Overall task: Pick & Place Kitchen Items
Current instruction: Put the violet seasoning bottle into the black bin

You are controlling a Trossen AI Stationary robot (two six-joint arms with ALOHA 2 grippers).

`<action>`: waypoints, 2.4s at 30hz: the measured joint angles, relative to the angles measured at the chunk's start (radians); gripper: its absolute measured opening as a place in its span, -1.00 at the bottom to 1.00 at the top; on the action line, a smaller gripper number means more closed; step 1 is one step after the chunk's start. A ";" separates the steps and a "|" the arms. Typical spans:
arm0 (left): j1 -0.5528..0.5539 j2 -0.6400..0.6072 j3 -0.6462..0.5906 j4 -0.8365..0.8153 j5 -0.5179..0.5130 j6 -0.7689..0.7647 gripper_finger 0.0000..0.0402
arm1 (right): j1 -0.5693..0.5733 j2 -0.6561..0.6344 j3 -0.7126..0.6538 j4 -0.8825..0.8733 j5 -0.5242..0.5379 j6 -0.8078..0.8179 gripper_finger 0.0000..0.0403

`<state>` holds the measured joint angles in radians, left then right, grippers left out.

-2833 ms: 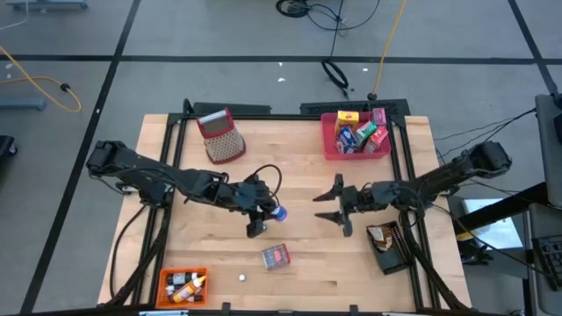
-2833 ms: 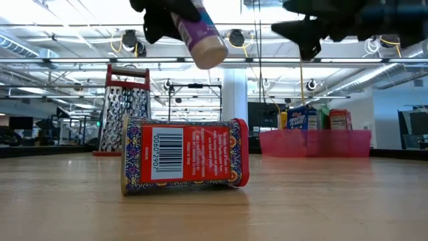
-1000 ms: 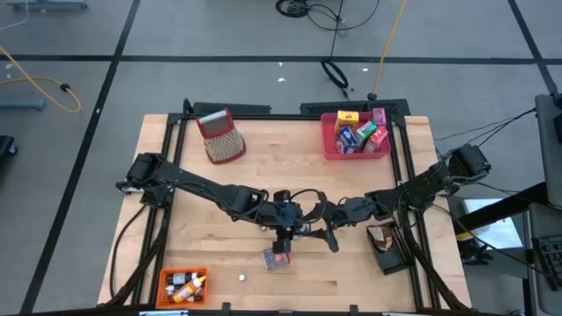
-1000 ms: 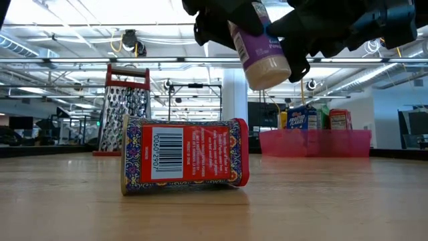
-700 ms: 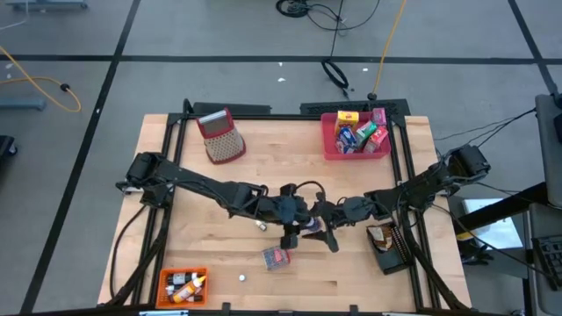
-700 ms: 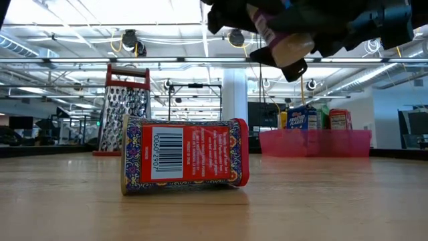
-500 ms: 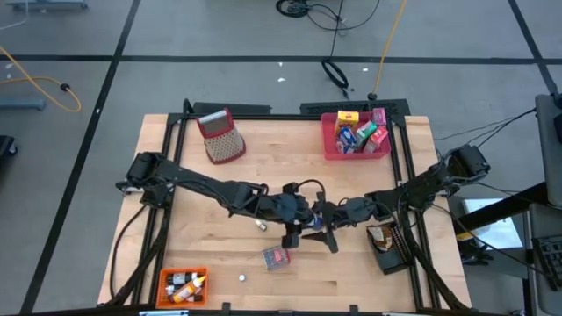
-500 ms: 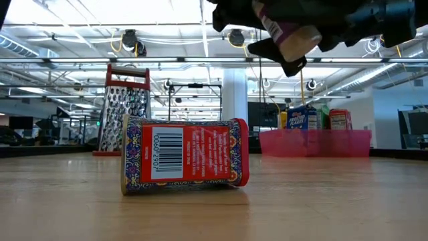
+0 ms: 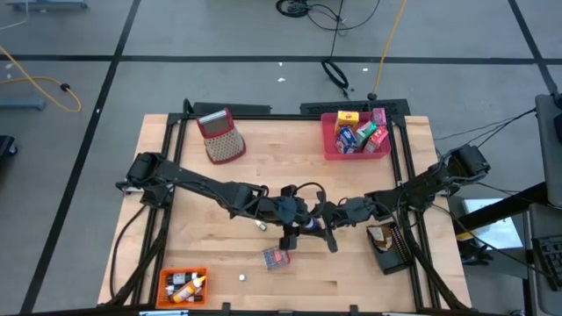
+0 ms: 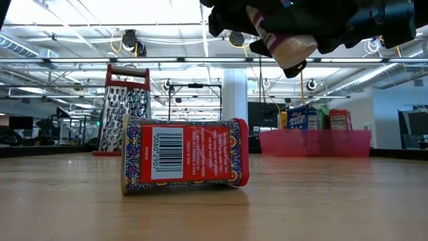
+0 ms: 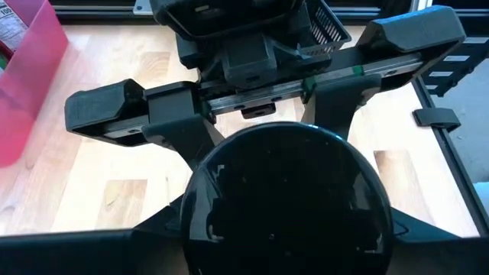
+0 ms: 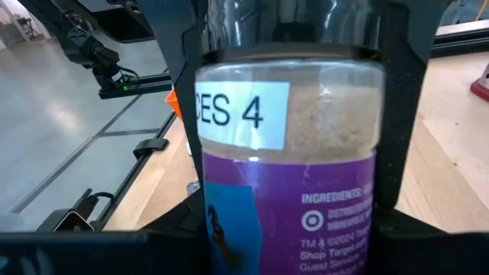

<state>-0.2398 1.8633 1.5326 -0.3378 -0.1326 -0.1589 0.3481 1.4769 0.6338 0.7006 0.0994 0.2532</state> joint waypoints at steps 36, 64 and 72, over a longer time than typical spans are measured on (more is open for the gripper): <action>-0.060 -0.015 0.146 -0.163 -0.038 0.069 0.46 | 0.012 -0.021 -0.003 -0.049 -0.006 -0.015 -0.22; -0.157 -0.013 0.193 -0.415 -0.215 -0.055 0.48 | 0.852 -0.492 -0.004 -0.907 1.000 0.535 -0.22; -0.157 -0.013 0.193 -0.413 -0.217 -0.062 0.48 | 1.006 -0.401 -0.004 -1.119 1.040 0.893 -0.22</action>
<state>-0.3969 1.8503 1.7260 -0.7504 -0.3492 -0.2212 1.3544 1.0758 0.6300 -0.4185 1.1398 1.1461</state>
